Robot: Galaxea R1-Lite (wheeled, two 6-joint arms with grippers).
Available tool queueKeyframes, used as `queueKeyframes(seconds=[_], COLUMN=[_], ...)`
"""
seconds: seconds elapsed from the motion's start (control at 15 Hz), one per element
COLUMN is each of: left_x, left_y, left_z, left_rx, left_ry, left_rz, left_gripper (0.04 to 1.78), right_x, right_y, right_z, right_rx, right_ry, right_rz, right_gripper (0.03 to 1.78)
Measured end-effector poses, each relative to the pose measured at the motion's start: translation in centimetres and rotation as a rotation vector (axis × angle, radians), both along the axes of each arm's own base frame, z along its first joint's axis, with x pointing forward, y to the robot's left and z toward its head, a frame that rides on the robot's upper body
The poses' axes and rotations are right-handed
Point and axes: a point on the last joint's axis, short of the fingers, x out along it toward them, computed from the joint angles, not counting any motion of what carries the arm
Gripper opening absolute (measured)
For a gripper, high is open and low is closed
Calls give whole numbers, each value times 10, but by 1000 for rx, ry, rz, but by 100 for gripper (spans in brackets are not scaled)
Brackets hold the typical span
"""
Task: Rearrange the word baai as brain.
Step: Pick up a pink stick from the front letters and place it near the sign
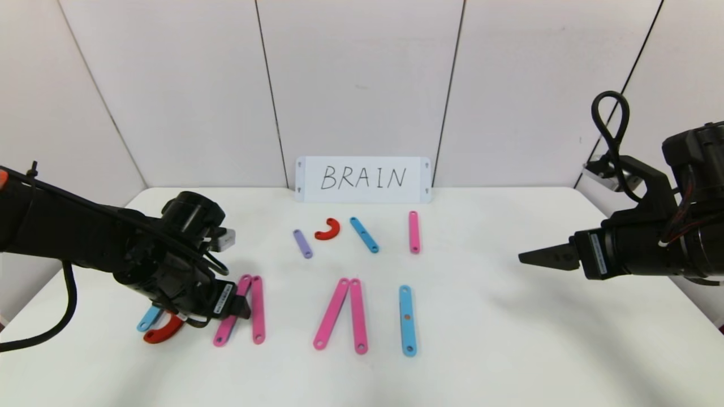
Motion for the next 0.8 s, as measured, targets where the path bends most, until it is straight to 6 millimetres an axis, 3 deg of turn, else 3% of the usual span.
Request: queueKeyframes(seconds=[0.27,0.67,0.8], left_x=[2,2,2], left_y=[0,-1,-1], left_z=[-2,-4,-4], left_rx=[-3,0,-1], left_ry=[6,11,11], left_rz=[6,6,5], left_gripper=[139,39,30], right_x=[0,-2,-2], right_y=[0,0,0], right_z=[0,0,0], right_rx=[0,1,1], right_ry=[0,-1,-1], right_rz=[-1,2,2], right_gripper=[174,174,174])
